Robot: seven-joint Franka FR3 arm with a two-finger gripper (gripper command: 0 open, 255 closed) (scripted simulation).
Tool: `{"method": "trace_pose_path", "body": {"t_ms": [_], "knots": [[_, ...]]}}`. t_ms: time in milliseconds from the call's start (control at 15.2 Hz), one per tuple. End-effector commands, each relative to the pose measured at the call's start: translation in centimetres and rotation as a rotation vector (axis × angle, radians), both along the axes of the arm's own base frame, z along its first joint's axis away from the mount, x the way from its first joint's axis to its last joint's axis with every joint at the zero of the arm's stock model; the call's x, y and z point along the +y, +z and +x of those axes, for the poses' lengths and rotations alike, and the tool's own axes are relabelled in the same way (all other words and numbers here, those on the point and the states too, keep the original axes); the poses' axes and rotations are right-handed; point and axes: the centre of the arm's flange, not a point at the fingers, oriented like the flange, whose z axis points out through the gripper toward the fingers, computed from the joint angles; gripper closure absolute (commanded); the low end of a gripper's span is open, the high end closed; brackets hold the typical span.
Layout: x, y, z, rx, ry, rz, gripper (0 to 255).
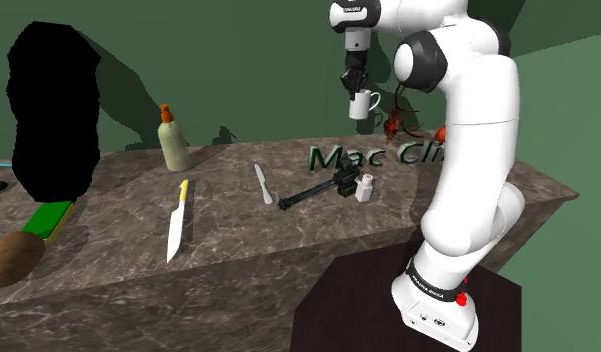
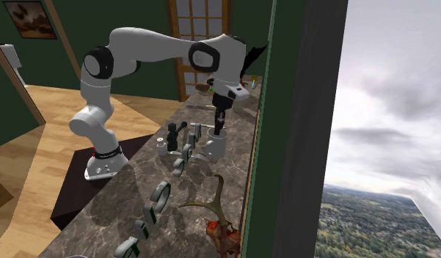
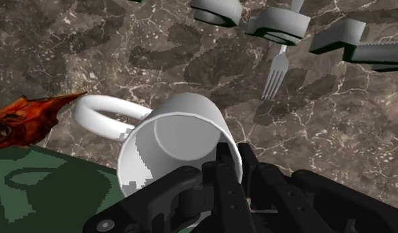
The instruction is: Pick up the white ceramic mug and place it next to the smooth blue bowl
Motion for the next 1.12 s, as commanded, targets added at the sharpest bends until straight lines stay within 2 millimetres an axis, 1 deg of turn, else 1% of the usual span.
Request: {"method": "trace_pose_path", "body": {"t_ms": [0, 1056], "knots": [[-0.5, 0.0, -2.7, -0.001, 0.001, 0.0, 255], [-5.7, 0.0, -23.2, -0.001, 0.001, 0.0, 255]]}}
